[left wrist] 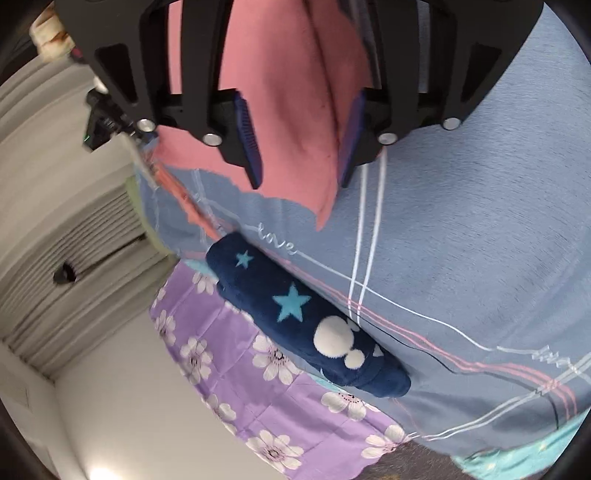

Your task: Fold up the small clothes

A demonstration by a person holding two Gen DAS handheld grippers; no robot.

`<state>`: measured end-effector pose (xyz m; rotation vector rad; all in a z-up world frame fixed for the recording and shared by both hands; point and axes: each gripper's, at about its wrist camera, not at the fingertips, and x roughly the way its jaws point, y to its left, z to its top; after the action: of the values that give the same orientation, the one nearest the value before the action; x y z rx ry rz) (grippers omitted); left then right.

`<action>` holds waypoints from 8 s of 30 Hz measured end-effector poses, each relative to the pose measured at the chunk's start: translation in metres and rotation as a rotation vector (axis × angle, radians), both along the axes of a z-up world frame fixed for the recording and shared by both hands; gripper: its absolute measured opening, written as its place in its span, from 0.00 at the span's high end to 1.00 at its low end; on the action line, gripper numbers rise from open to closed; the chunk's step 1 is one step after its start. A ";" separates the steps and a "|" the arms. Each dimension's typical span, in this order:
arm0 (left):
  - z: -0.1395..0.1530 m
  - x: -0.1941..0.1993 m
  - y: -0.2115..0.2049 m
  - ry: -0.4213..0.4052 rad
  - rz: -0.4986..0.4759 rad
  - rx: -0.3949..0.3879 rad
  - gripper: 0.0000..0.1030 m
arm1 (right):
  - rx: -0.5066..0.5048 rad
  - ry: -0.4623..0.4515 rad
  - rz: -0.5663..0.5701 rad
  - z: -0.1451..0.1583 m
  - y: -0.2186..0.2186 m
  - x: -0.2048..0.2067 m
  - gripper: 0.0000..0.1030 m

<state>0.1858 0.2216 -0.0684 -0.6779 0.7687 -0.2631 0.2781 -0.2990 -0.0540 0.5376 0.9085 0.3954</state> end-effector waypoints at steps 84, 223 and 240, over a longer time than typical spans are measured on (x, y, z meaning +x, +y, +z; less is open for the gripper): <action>-0.019 -0.181 -0.070 0.086 -0.175 0.271 0.97 | -0.155 -0.038 0.078 -0.025 -0.029 -0.224 0.98; 0.048 -0.078 -0.035 -0.125 0.052 0.341 0.74 | -0.419 -0.250 0.196 0.029 0.102 -0.222 0.84; 0.000 -0.146 -0.425 -0.188 -0.741 0.735 0.55 | -0.175 -0.069 -0.109 -0.013 -0.097 -0.187 0.73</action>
<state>0.0396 -0.2034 -0.0679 0.3466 0.8377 -0.6616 0.0909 -0.3958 -0.0668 0.4087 0.8342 0.2314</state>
